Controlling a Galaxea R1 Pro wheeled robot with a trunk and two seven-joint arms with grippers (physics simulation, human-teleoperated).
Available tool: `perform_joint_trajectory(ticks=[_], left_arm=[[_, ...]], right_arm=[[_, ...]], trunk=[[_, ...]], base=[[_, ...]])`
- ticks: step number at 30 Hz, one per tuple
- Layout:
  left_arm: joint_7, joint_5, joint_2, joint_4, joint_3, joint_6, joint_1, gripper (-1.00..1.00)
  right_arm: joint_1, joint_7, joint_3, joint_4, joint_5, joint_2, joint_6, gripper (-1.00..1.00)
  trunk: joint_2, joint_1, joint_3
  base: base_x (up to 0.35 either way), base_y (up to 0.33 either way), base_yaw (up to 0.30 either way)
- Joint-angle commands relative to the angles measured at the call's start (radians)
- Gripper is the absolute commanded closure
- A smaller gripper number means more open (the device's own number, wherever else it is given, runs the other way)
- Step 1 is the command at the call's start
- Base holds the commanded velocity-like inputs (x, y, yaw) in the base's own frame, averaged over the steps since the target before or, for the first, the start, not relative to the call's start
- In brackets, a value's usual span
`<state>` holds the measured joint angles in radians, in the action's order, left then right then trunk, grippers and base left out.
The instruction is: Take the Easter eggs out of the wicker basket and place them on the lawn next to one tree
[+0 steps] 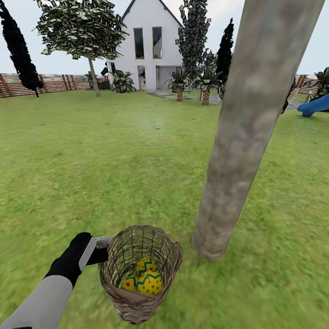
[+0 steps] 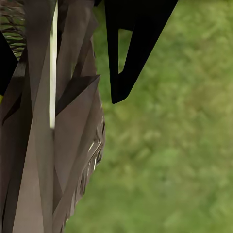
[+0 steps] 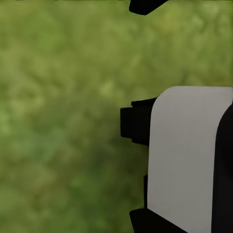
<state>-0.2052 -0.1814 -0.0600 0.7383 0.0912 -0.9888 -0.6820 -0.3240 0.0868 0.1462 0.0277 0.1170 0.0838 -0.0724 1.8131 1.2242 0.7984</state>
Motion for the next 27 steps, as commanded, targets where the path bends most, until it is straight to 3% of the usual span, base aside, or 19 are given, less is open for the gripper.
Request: perform_joint_trajectory(ticks=[1, 27], left_arm=[[-0.008, -0.021, 0.000, 0.001, 0.001, -0.002, -0.001, 1.00], [-0.008, -0.021, 0.000, 0.001, 0.001, -0.001, -0.001, 1.00]], right_arm=[[-0.001, 0.002, 0.009, 0.003, 0.010, 0.001, -0.006, -1.00], [-0.001, 0.004, 0.009, 0.003, 0.011, 0.001, -0.007, -1.00]], trunk=[[0.008, 0.004, 0.004], [0.190, 0.103, 0.085]], base=[[0.000, 0.000, 0.000], [0.000, 0.000, 0.000]])
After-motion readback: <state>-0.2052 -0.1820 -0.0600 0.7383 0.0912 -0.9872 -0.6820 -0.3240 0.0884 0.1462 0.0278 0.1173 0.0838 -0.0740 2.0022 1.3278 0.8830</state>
